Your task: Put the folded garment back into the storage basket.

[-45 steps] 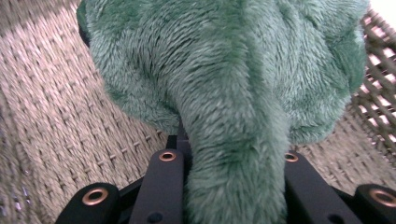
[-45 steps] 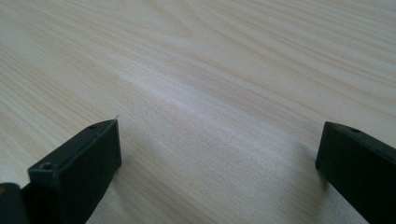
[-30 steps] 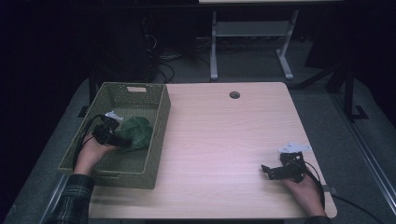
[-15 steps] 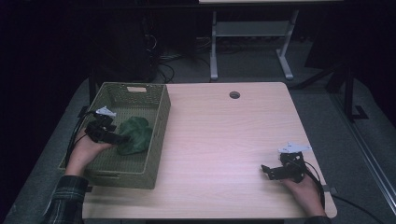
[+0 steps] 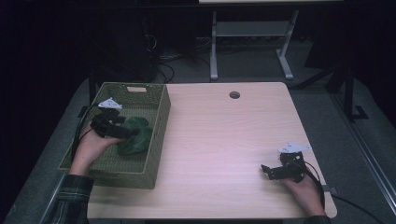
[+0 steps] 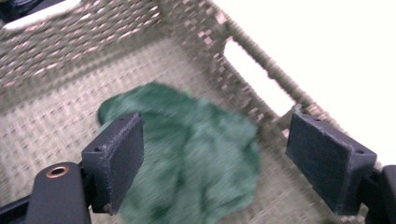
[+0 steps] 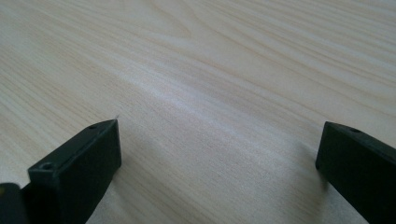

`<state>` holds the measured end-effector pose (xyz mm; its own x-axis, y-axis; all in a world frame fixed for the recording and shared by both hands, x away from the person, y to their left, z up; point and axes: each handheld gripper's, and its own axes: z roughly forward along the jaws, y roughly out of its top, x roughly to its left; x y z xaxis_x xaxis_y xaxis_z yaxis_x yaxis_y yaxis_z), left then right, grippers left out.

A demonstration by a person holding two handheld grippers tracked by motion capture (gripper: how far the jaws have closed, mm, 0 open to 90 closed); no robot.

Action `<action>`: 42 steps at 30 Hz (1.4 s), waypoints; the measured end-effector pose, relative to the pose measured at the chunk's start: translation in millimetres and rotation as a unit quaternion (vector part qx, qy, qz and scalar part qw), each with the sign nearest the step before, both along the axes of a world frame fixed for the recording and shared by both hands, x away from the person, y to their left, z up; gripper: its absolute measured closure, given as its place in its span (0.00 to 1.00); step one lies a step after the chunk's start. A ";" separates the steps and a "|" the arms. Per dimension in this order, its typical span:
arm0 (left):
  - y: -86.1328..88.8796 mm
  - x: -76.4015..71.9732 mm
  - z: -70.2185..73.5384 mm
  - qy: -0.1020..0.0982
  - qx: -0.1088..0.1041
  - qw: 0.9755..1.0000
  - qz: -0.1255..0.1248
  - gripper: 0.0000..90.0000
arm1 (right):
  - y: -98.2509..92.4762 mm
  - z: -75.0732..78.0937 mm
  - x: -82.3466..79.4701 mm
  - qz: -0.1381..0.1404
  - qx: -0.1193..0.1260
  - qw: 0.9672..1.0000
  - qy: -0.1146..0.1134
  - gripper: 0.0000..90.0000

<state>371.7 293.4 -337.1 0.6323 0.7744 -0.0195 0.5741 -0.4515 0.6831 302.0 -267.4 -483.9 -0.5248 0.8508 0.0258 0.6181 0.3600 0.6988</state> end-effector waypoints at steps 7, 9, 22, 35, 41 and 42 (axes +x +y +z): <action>-32.4 -5.1 10.4 -0.011 -0.014 1.000 -0.026 0.21 | 0.0 0.0 0.0 0.000 0.000 1.000 0.000 0.00; -43.5 -6.3 11.9 -0.013 -0.015 0.999 -0.034 0.21 | 0.0 0.0 0.0 0.000 0.000 1.000 0.000 0.00; -106.2 -18.7 9.1 -0.023 -0.024 0.996 -0.080 0.21 | 0.0 0.0 0.0 0.000 0.000 1.000 0.000 0.00; -157.0 -31.2 -8.1 -0.028 -0.038 0.993 -0.110 0.21 | 0.0 0.0 0.0 0.000 0.000 1.000 0.000 0.00; -178.1 -34.7 -26.6 -0.016 -0.030 0.991 -0.129 0.21 | 0.0 0.0 0.0 0.000 0.000 1.000 0.000 0.00; -180.7 -35.2 -29.4 -0.016 -0.031 0.991 -0.131 0.20 | 0.0 0.0 0.0 0.000 0.000 1.000 0.000 0.00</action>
<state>336.5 112.7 -366.4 0.8122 0.5821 -0.0392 0.4210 -0.5382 0.7301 302.0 -267.4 -483.9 -0.5253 0.8505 0.0257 0.6176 0.3603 0.6991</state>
